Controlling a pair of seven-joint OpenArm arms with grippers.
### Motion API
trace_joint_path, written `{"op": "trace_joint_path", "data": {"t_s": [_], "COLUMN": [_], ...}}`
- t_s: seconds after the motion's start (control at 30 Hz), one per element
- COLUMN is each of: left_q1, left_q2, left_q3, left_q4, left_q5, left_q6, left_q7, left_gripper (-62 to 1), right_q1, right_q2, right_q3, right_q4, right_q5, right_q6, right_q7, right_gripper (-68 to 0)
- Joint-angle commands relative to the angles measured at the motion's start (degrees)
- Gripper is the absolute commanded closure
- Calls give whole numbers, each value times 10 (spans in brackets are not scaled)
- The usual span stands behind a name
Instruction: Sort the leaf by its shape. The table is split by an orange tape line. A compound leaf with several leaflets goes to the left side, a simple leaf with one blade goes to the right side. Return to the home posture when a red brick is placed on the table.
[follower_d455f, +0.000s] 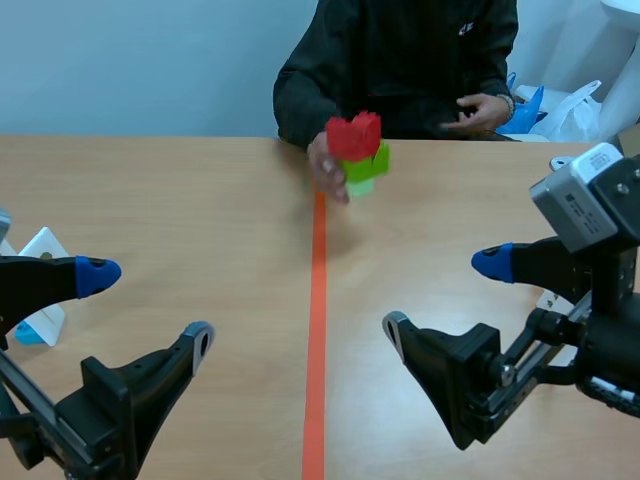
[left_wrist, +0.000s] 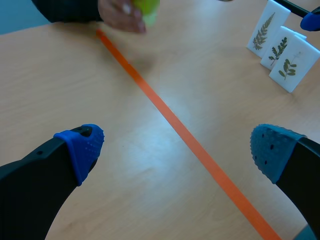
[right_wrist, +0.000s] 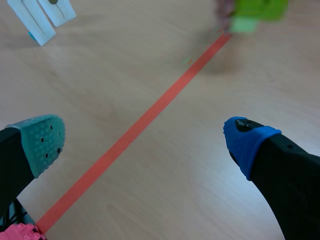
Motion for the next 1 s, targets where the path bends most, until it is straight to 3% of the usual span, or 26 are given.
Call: {"op": "trace_joint_path", "data": {"t_s": [0.0, 0.7, 0.97], "left_q1": [0, 0, 0], "left_q2": [0, 0, 0], "left_q3": [-3, -3, -3], "left_q4": [3, 3, 3], "left_q5": [-6, -5, -5], "left_q6": [-1, -1, -1], "left_q7": [-8, -8, -8], "left_gripper": [-623, -623, -623], "right_q1": [3, 4, 4], "right_q2": [6, 6, 6], "right_q3": [5, 5, 5], "right_q4": [1, 1, 1], "right_q5": [7, -10, -22], "right_q6": [-7, -55, -56], "right_q7": [10, 10, 10], "right_gripper": [-679, -679, -679]}}
